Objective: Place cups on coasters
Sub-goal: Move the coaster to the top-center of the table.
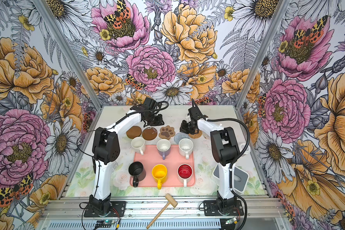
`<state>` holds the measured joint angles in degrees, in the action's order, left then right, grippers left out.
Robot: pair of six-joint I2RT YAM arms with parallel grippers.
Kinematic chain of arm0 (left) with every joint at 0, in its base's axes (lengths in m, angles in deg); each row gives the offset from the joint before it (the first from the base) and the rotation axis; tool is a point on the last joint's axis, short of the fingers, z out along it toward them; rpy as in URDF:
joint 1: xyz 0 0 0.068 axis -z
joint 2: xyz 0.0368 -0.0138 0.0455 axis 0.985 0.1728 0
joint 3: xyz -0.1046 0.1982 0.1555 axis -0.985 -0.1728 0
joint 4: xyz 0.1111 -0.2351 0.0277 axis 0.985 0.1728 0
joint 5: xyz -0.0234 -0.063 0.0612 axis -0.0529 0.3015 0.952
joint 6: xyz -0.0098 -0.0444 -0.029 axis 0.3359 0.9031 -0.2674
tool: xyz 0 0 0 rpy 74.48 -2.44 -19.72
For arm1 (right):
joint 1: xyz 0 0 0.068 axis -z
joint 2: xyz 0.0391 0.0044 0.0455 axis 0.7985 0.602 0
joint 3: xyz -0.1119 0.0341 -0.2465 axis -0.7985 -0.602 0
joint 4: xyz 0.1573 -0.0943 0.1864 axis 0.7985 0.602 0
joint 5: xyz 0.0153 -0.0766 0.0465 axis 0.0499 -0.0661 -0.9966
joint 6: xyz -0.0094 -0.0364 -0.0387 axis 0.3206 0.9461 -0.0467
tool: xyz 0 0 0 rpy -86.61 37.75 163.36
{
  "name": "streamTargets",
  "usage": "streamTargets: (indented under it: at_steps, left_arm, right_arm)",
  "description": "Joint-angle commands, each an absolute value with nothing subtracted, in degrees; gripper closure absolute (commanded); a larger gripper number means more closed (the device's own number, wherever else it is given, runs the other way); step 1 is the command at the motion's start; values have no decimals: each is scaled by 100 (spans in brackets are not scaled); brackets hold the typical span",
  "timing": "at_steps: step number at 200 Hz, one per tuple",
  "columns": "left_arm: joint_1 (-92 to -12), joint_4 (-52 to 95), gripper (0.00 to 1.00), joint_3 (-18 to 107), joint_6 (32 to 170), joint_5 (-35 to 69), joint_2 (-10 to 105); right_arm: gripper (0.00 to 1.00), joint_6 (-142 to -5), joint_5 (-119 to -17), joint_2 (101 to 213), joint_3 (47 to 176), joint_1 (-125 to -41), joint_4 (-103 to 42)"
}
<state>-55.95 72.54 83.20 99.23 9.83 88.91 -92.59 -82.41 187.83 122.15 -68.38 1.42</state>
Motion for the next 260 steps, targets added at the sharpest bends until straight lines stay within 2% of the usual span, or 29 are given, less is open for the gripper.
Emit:
streamTargets:
  at_steps: [1, 138, 190, 260]
  left_arm:
    - [-5735, 6967, 82, 8084, 9934, 754, 8361]
    - [-6812, 6215, 82, 6368, 10174, 967, 7154]
    - [-6928, 6118, 82, 6073, 10217, 1014, 6920]
    - [-6927, 6087, 81, 6056, 10235, 1030, 6877]
  right_arm:
    - [100, -9180, -8179, 18815, 12057, -6868, 111]
    - [100, -9224, -8010, 19697, 12593, -6798, 140]
    - [100, -9225, -8076, 19992, 12976, -6759, 198]
    - [100, -9031, -7892, 19689, 13048, -6610, 225]
